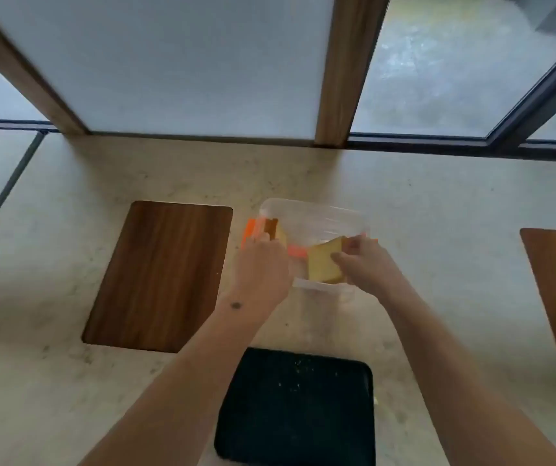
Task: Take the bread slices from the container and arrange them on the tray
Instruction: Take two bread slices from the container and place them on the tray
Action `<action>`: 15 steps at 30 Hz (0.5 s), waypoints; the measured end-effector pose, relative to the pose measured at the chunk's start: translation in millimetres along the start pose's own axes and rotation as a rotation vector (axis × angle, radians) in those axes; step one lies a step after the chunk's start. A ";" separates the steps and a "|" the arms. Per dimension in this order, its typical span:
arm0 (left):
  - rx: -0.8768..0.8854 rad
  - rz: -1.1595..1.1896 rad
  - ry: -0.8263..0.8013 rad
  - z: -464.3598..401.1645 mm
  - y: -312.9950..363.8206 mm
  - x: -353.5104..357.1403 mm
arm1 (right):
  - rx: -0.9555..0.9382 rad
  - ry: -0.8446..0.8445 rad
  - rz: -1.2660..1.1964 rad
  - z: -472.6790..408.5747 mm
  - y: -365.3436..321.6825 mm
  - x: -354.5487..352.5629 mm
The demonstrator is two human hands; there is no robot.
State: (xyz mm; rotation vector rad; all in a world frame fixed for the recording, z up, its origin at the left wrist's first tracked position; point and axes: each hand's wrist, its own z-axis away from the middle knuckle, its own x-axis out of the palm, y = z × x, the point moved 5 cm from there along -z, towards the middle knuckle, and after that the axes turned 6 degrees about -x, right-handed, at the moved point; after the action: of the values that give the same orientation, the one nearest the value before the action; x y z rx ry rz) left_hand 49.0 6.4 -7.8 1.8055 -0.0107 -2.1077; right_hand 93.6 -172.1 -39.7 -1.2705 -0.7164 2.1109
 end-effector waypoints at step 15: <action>-0.110 -0.115 -0.110 -39.2 11.7 27.7 | 0.002 0.042 0.246 -36.4 6.1 23.0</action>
State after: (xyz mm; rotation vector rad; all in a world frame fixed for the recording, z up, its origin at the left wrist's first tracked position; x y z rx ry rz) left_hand 86.4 -3.2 -38.5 1.6610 0.1817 -2.2380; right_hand 116.3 -154.6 -72.4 -1.4608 -0.5642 2.2691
